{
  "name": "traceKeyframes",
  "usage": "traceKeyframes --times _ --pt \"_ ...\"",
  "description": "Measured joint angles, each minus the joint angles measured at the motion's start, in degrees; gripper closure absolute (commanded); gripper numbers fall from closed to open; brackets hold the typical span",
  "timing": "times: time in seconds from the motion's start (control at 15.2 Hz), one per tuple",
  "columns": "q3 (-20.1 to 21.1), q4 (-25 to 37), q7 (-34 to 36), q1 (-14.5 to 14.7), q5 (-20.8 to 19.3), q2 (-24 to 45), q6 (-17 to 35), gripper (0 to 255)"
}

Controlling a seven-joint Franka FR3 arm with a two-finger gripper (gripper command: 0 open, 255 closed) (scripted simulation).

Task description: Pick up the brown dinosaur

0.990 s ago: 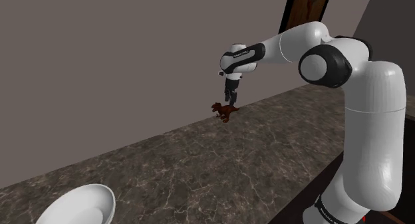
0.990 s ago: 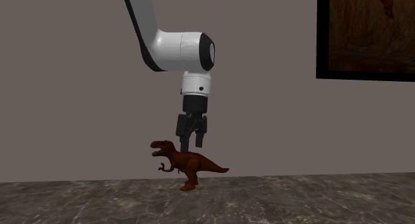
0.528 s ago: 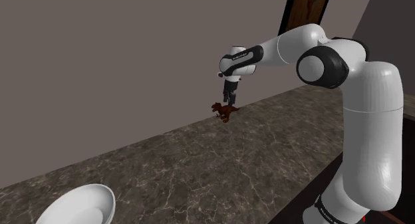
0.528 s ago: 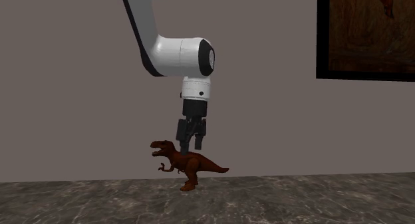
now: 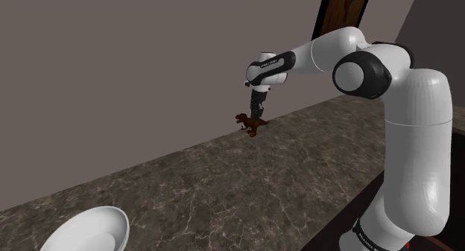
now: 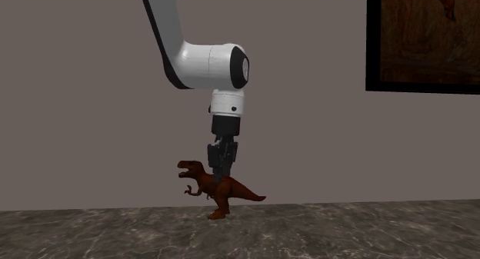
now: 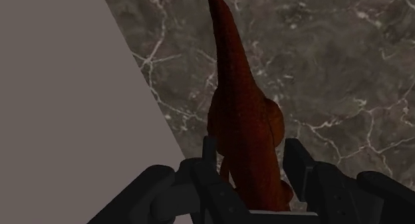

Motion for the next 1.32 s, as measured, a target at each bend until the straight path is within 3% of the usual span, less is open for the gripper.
traceKeyframes --times 0.2,0.53,0.66,1.32 --pt "-0.32 -2.20 0.35 0.18 -0.32 0.87 1.14 255" --pt "-0.31 1.72 1.46 0.10 -0.43 3.43 -1.32 255" --pt "-0.50 2.30 1.69 0.10 -0.68 2.57 -6.10 255" --pt "-1.29 5.85 2.70 0.87 -1.57 0.41 -12.85 255"
